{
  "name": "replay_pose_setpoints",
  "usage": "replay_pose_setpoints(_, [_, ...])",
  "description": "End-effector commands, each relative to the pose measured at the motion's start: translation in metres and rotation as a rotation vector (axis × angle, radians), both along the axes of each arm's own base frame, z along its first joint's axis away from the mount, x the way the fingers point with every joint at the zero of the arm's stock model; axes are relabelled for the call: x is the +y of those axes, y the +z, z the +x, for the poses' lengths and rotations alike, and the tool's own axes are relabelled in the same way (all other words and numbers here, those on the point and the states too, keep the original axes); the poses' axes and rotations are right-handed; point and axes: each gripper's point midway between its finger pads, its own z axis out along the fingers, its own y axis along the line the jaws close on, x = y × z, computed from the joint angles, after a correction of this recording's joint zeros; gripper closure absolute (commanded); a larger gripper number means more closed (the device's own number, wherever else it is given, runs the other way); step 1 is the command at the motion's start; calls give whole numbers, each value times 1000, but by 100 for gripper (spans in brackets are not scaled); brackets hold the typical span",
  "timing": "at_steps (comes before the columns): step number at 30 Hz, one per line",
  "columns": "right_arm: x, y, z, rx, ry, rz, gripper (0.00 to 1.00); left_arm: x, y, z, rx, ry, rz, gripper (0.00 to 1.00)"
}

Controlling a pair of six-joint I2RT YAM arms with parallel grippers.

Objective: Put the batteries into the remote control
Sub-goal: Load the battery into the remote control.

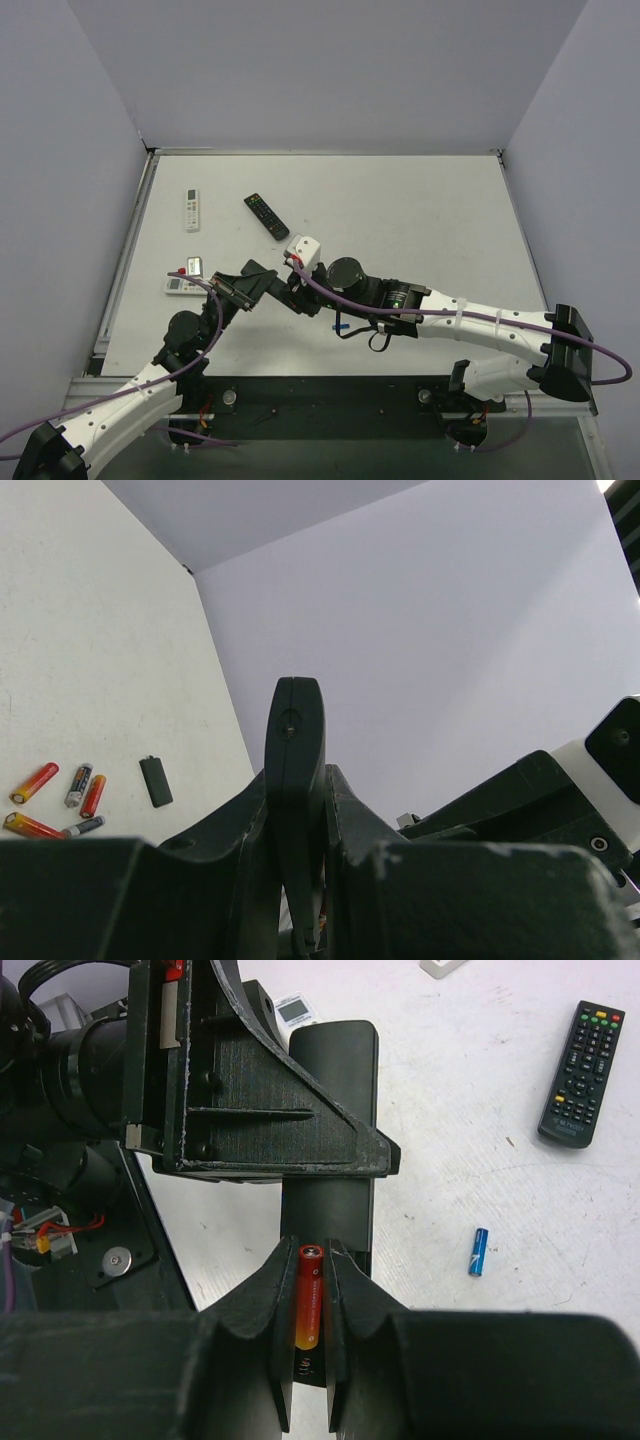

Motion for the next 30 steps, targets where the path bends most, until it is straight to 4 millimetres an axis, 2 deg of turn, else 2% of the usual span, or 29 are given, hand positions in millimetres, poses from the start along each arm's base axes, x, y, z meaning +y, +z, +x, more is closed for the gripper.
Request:
replay_pose_setpoints(1, [1, -5, -6, -8, 21, -14, 100, 6, -5, -1, -19, 20, -27, 100])
replay_pose_setpoints(25, [-9, -31, 2, 12, -56, -45, 99, 13, 3, -4, -35, 28, -87, 100])
replay_pose_setpoints(30, [-8, -34, 1, 21, -49, -57, 94, 12, 5, -5, -40, 24, -89, 100])
